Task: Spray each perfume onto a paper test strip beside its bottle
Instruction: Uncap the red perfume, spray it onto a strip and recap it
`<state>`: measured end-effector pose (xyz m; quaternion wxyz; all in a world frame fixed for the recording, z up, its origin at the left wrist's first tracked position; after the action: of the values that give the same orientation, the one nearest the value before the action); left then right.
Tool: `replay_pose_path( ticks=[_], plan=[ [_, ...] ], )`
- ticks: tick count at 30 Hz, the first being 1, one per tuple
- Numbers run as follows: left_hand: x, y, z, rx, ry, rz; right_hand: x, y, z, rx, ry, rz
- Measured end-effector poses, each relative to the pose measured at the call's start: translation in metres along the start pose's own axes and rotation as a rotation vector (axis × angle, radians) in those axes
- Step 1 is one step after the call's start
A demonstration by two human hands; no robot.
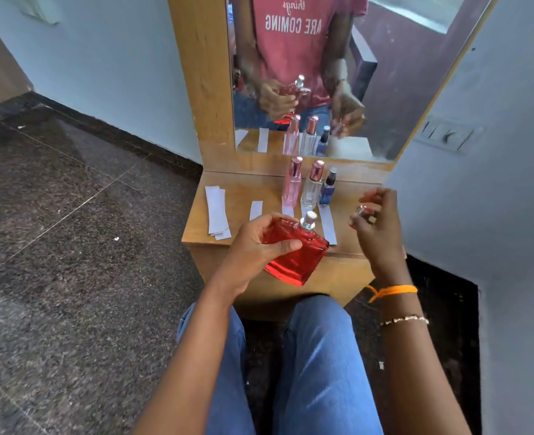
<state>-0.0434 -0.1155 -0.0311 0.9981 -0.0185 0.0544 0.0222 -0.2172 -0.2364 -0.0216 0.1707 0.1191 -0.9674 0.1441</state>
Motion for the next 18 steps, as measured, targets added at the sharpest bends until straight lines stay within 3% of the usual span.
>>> replay_pose_path(
  ticks=[3, 6, 10, 12, 15, 18],
  plan=[
    [0.002, -0.001, 0.000, -0.025, 0.037, 0.053, -0.002, 0.015, 0.012, 0.095, 0.231, 0.095],
    [0.002, -0.003, -0.001, -0.030, 0.096, 0.095, -0.005, 0.024, 0.014, 0.073, 0.224, 0.102],
    [0.000, -0.005, -0.002, -0.038, 0.133, 0.122, 0.008, 0.039, -0.010, 0.230, 0.175, 0.259],
    [-0.002, -0.008, -0.003, -0.040, 0.141, 0.136, -0.001, 0.044, -0.025, 0.258, 0.007, 0.160],
    [-0.004, -0.012, -0.002, -0.047, 0.161, 0.185, -0.033, 0.052, -0.042, 0.208, -0.188, -0.150],
    [-0.001, -0.013, 0.000, -0.040, 0.143, 0.259, -0.056, 0.056, -0.046, 0.208, -0.203, -0.291]
  ],
)
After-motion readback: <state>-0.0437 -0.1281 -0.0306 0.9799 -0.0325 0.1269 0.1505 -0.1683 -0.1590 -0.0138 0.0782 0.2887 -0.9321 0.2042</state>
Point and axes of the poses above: each hand's wrist, its own y-axis away from the middle knuckle, its own x-axis out of the back of the hand, z = x × y, the point moved 7 cm from there along -y, towards the middle knuckle, and after that the axes turned 7 degrees about -z, right-handed, at the moved point
